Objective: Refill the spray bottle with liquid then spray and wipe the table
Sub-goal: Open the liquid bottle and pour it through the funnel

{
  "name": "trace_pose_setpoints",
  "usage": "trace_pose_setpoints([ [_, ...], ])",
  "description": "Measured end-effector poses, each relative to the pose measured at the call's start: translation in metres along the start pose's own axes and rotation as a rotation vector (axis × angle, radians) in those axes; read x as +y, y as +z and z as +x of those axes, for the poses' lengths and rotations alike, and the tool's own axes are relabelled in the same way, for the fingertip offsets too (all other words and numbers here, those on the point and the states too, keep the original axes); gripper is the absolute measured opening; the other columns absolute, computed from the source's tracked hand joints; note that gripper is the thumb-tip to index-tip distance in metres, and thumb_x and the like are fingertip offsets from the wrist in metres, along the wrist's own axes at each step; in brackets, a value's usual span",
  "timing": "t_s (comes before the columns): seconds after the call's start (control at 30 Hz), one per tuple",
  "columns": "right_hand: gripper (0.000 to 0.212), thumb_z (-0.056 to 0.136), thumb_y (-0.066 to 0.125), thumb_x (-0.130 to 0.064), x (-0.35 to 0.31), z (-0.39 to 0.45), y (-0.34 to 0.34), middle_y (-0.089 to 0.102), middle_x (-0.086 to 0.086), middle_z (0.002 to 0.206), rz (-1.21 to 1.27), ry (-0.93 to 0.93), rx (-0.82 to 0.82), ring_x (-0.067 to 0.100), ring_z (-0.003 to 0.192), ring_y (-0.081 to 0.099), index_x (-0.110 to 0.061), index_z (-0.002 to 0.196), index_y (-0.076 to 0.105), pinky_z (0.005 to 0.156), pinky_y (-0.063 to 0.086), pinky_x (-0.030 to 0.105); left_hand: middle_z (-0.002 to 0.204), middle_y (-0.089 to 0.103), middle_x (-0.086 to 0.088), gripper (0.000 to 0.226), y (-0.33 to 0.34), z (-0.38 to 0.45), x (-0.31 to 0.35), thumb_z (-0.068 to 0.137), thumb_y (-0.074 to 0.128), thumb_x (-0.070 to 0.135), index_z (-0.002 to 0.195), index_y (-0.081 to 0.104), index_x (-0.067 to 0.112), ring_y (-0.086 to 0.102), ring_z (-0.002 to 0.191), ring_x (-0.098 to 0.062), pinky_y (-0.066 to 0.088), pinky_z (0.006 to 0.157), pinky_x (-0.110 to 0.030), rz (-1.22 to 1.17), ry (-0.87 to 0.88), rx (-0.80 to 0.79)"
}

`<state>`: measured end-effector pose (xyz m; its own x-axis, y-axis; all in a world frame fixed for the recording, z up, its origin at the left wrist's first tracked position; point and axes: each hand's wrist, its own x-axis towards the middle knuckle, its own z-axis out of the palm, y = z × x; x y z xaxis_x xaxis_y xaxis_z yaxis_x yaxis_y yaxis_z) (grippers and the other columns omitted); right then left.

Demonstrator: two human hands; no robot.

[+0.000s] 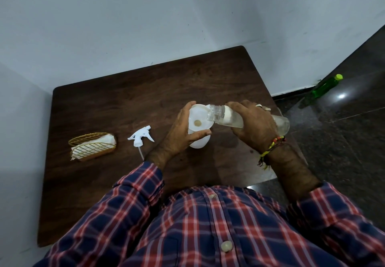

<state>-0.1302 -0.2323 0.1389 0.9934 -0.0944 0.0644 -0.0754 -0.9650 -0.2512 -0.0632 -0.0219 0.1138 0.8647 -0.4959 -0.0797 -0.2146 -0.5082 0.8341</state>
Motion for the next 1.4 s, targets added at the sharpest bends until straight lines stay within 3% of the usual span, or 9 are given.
trace_pose_setpoints([
  [0.17, 0.066, 0.073, 0.081, -0.028, -0.0013, -0.0001, -0.0007, 0.064, 0.001, 0.114, -0.003, 0.006, -0.005, 0.028, 0.098, 0.066, -0.031, 0.133, 0.052, 0.08, 0.056, 0.047, 0.152, 0.035, -0.008, 0.093, -0.0001, -0.0005, 0.0014, 0.078, 0.082, 0.028, 0.15, 0.026, 0.009, 0.031, 0.129, -0.006, 0.032, 0.105, -0.024, 0.001, 0.001, -0.002],
  [0.4, 0.065, 0.073, 0.081, -0.026, -0.0031, 0.0009, -0.0035, 0.064, 0.002, 0.114, -0.011, 0.018, -0.011, 0.03, 0.099, 0.066, -0.029, 0.132, 0.054, 0.08, 0.056, 0.047, 0.151, 0.037, -0.009, 0.093, -0.0006, -0.0006, 0.0008, 0.077, 0.082, 0.029, 0.149, 0.028, 0.007, 0.036, 0.134, -0.016, 0.035, 0.109, -0.03, 0.003, 0.017, 0.0],
  [0.6, 0.064, 0.073, 0.08, -0.023, -0.004, 0.0012, -0.0056, 0.065, 0.004, 0.113, -0.014, 0.023, 0.003, 0.031, 0.098, 0.066, -0.027, 0.131, 0.056, 0.081, 0.054, 0.046, 0.15, 0.036, -0.009, 0.091, -0.0003, -0.0016, 0.0046, 0.078, 0.082, 0.026, 0.149, 0.028, 0.008, 0.032, 0.127, -0.007, 0.032, 0.106, -0.025, 0.003, 0.02, -0.003],
  [0.93, 0.066, 0.072, 0.083, -0.024, -0.0042, 0.0045, -0.0054, 0.065, 0.004, 0.115, -0.008, 0.026, 0.003, 0.031, 0.1, 0.066, -0.028, 0.131, 0.056, 0.085, 0.055, 0.048, 0.15, 0.037, -0.008, 0.09, -0.0017, -0.0005, 0.006, 0.078, 0.081, 0.026, 0.149, 0.027, 0.008, 0.033, 0.127, -0.006, 0.032, 0.108, -0.026, 0.001, 0.018, -0.008],
  [1.13, 0.066, 0.071, 0.084, -0.025, -0.0048, 0.0051, -0.0049, 0.066, 0.004, 0.116, -0.015, 0.026, 0.003, 0.03, 0.101, 0.066, -0.028, 0.131, 0.056, 0.086, 0.055, 0.05, 0.15, 0.038, -0.009, 0.09, -0.0007, 0.0015, 0.0046, 0.078, 0.082, 0.025, 0.148, 0.028, 0.007, 0.032, 0.125, -0.004, 0.028, 0.104, -0.018, 0.014, 0.02, 0.002],
  [1.4, 0.063, 0.075, 0.079, -0.027, -0.0047, 0.0049, -0.0066, 0.065, 0.003, 0.116, -0.009, 0.039, -0.003, 0.029, 0.101, 0.065, -0.029, 0.133, 0.055, 0.086, 0.054, 0.047, 0.151, 0.037, -0.006, 0.098, -0.0021, 0.0016, 0.004, 0.071, 0.075, 0.045, 0.149, 0.027, 0.01, 0.032, 0.129, -0.007, 0.03, 0.106, -0.025, 0.02, 0.02, -0.021],
])
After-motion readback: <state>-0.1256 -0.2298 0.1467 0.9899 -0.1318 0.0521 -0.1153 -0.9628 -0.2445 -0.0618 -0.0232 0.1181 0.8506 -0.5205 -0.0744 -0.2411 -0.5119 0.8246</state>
